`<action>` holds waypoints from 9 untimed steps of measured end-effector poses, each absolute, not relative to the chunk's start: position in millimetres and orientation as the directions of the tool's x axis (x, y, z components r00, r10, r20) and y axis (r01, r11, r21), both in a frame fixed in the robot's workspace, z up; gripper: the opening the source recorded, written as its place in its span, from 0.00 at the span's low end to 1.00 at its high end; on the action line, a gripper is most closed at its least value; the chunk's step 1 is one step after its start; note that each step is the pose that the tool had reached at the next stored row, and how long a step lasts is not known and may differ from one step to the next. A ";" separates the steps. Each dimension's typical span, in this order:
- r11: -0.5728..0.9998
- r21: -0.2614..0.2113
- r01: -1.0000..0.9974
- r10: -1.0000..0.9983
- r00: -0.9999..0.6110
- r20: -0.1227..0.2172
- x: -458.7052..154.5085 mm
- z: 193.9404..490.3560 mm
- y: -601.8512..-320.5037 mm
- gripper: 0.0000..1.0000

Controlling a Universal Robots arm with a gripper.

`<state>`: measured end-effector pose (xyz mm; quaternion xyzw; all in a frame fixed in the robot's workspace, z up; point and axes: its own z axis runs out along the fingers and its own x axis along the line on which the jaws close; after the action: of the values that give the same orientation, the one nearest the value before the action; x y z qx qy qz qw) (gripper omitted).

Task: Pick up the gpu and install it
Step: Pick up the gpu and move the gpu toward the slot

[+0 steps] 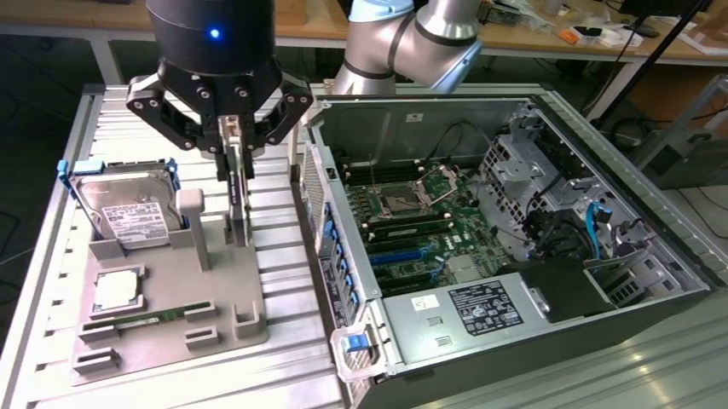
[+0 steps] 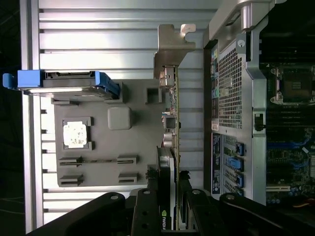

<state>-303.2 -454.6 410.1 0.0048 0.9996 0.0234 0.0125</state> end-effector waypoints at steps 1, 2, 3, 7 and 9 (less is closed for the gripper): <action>0.999 0.047 0.009 0.010 -1.000 -0.025 -302.4 410.1 -454.6 0.27; 0.999 0.047 0.009 0.010 -1.000 -0.025 -301.5 410.1 -454.6 0.27; 0.999 0.047 0.009 0.010 -1.000 -0.025 -300.7 410.1 -454.6 0.27; 0.999 0.048 0.009 0.010 -1.000 -0.025 -297.7 410.1 -454.6 0.27; 0.999 0.048 0.009 0.010 -1.000 -0.025 -296.4 410.1 -454.6 0.27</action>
<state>-296.4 -454.6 410.1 0.0049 0.9996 0.0239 0.0125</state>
